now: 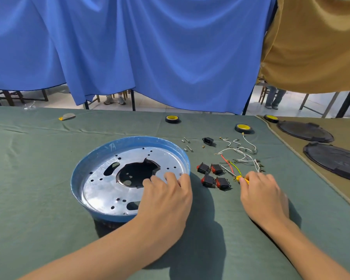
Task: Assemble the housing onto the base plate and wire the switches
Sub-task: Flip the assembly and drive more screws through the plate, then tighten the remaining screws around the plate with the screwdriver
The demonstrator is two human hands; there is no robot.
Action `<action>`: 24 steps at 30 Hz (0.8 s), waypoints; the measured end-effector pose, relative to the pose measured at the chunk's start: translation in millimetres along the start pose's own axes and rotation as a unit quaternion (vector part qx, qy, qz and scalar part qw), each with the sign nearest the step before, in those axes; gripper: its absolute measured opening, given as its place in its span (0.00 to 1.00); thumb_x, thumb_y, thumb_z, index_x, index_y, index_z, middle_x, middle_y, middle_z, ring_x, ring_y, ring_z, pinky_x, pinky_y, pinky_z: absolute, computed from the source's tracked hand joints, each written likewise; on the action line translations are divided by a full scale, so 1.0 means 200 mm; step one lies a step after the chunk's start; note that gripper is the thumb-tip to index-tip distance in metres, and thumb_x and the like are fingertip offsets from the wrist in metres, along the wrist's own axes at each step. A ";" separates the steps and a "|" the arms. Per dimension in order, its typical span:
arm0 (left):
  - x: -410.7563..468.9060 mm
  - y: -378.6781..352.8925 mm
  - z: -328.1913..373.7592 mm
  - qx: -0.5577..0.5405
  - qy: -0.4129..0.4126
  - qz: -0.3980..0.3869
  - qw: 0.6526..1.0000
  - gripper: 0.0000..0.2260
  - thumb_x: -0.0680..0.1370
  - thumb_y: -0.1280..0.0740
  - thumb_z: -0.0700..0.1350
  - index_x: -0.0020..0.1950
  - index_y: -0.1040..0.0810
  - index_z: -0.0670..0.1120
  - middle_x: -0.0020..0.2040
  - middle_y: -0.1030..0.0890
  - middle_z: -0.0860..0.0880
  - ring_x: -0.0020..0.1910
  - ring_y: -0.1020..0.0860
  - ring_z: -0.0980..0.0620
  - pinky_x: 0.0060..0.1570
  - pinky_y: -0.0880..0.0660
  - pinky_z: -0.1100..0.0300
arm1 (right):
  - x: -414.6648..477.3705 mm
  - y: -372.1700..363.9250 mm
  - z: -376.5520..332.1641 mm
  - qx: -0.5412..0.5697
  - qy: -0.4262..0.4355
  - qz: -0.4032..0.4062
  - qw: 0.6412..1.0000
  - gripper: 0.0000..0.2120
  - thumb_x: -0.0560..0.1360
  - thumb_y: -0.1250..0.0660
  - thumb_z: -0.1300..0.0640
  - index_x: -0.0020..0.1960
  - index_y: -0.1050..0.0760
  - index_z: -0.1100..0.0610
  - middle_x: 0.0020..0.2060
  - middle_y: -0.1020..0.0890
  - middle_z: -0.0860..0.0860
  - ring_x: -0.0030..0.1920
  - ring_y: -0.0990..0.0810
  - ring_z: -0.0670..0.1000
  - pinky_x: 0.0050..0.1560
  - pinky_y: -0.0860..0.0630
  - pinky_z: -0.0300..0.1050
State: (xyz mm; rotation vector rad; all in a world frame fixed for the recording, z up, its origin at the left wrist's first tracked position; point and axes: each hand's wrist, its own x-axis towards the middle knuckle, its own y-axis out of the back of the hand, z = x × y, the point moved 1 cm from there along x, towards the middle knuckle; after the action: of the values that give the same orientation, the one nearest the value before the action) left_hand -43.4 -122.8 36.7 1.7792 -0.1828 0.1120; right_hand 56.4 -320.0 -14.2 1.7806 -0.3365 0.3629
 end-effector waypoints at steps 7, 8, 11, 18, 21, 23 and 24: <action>0.02 0.04 -0.07 0.021 -0.019 0.035 0.999 0.16 0.70 0.38 0.39 0.45 0.46 0.47 0.37 0.43 0.49 0.33 0.37 0.50 0.35 0.44 0.56 | 0.00 0.03 -0.02 0.084 0.030 0.094 0.992 0.08 0.74 0.30 0.56 0.43 0.21 0.62 0.40 0.21 0.58 0.44 0.26 0.61 0.47 0.28 0.54; 0.02 0.06 -0.09 0.018 -0.013 0.042 0.999 0.16 0.70 0.38 0.40 0.44 0.47 0.47 0.37 0.43 0.50 0.32 0.37 0.50 0.33 0.44 0.57 | 0.00 0.04 -0.03 0.107 0.049 0.121 0.986 0.06 0.74 0.29 0.58 0.42 0.21 0.62 0.40 0.21 0.57 0.44 0.26 0.61 0.46 0.28 0.54; 0.04 0.13 -0.12 -0.010 0.012 0.073 0.997 0.15 0.73 0.38 0.41 0.45 0.46 0.47 0.37 0.42 0.52 0.30 0.34 0.51 0.27 0.49 0.57 | 0.00 0.07 -0.11 0.188 0.085 0.134 0.969 0.04 0.75 0.30 0.60 0.42 0.21 0.60 0.40 0.22 0.53 0.44 0.28 0.57 0.49 0.32 0.47; 0.15 0.29 -0.22 -0.229 0.080 0.170 0.955 0.19 0.77 0.32 0.51 0.44 0.44 0.50 0.42 0.35 0.55 0.43 0.33 0.44 0.42 0.35 0.54 | -0.01 0.10 -0.34 0.383 0.066 0.015 0.921 0.08 0.79 0.35 0.54 0.42 0.23 0.54 0.39 0.21 0.48 0.41 0.23 0.45 0.42 0.31 0.37; 0.17 0.37 -0.27 -0.314 0.089 0.204 0.923 0.21 0.75 0.28 0.51 0.41 0.42 0.52 0.38 0.33 0.57 0.42 0.30 0.43 0.39 0.36 0.53 | 0.01 0.09 -0.39 0.475 -0.006 -0.070 0.877 0.11 0.79 0.37 0.50 0.42 0.22 0.51 0.38 0.17 0.48 0.38 0.19 0.45 0.42 0.22 0.43; 0.17 0.40 -0.30 -0.355 0.093 0.225 0.903 0.18 0.73 0.27 0.52 0.45 0.37 0.50 0.39 0.31 0.57 0.43 0.27 0.43 0.37 0.35 0.53 | 0.01 0.06 -0.42 0.514 -0.053 -0.117 0.848 0.11 0.79 0.37 0.47 0.43 0.21 0.50 0.39 0.16 0.47 0.40 0.18 0.48 0.43 0.22 0.46; 0.18 0.42 -0.33 -0.374 0.102 0.229 0.893 0.18 0.72 0.26 0.52 0.48 0.35 0.49 0.40 0.29 0.56 0.43 0.26 0.45 0.35 0.33 0.55 | 0.01 0.05 -0.43 0.527 -0.070 -0.134 0.836 0.11 0.79 0.37 0.46 0.43 0.21 0.50 0.40 0.16 0.46 0.41 0.18 0.47 0.40 0.24 0.42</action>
State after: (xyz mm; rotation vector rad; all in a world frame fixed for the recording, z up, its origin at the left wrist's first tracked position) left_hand -22.6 -77.9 137.1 0.9200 -0.4290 0.4970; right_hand 48.8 -239.5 15.1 2.9139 0.0640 0.2151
